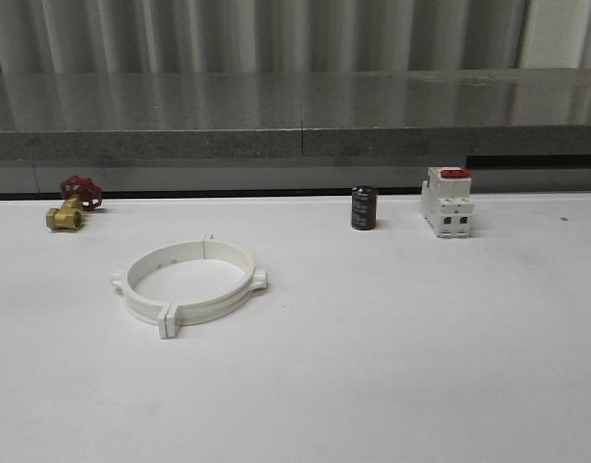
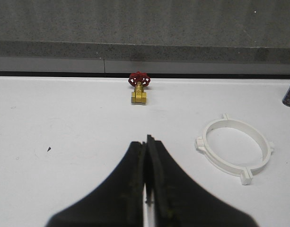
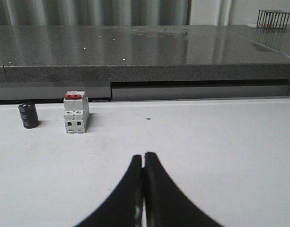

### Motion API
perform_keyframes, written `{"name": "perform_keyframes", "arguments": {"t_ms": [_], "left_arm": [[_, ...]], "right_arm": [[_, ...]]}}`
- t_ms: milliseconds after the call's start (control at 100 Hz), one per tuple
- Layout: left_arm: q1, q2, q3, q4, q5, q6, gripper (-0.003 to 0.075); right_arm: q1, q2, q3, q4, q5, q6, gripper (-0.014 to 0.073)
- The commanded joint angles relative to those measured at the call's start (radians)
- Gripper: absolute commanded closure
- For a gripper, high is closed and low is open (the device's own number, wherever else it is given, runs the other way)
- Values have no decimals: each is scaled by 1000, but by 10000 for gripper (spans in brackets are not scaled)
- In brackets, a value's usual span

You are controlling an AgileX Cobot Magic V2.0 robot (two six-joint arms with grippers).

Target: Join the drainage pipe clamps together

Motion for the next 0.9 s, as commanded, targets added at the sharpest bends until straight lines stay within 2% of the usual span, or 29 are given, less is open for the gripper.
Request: {"name": "perform_keyframes", "arguments": {"t_ms": [0,610,680,760,830,890], "left_arm": [[2,11,-26,2,-69,-11,741],[2,11,-15,7,-86,-11,741],[2,2,23,9,-151,-11,741],[15,-37,97,9,-298,-7,741],[39,-78,164,9,-418,68,741],[60,-112,209,9,-466,111,741]], "right_arm": [[-8,-20,-17,-13,-70,-11,659],[-8,-20,-17,-13,-70,-11,659],[-8,-20,-17,-13,-70,-11,659],[-8,-20,-17,-13,-70,-11,659],[-8,-20,-17,-13,-70,-11,659],[-8,-20,-17,-13,-70,-11,659]]}}
